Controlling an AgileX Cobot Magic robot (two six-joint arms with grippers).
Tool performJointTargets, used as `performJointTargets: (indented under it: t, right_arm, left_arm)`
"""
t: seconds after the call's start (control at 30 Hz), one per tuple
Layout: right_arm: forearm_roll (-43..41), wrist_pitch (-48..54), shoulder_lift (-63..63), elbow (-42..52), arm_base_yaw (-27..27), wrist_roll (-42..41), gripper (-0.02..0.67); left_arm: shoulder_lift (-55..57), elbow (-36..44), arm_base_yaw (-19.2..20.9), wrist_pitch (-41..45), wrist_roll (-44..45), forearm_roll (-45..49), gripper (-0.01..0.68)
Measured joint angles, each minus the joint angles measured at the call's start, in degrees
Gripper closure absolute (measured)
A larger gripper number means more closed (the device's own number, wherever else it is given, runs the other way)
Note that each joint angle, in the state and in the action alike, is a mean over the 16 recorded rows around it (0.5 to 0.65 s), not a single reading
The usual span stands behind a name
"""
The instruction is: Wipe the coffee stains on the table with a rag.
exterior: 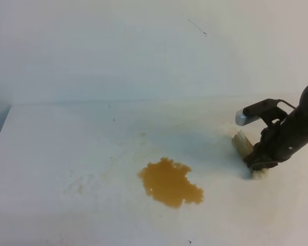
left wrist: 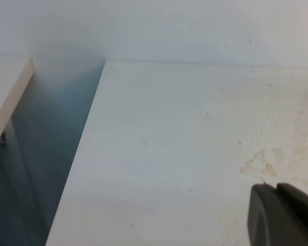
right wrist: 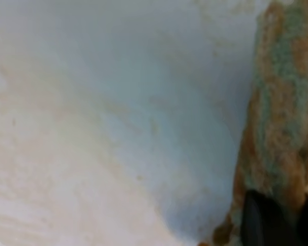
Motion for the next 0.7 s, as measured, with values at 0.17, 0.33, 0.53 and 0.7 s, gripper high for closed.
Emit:
performJointTargets:
  t: [0.17,0.33,0.53,0.7]
  right_arm:
    - [5.2,3.7,0.5,-1.6,0.2,-4.6,0.576]
    - [15.5,9.4,0.7,-3.6,2.0,-12.5,0.608]
    - [29.0,14.8,1.3,-5.6,7.3,-22.3,0.610]
    - [36.2,15.1,3.0,-6.5,13.5,-26.2,0.610]
  left_arm:
    - [0.0,0.0,0.0,0.0,0.0,0.0,0.677]
    - [0.0,0.0,0.0,0.0,0.0,0.0,0.677]
    - [0.0,0.0,0.0,0.0,0.0,0.0,0.677]
    - [0.0,0.0,0.0,0.0,0.0,0.0,0.677]
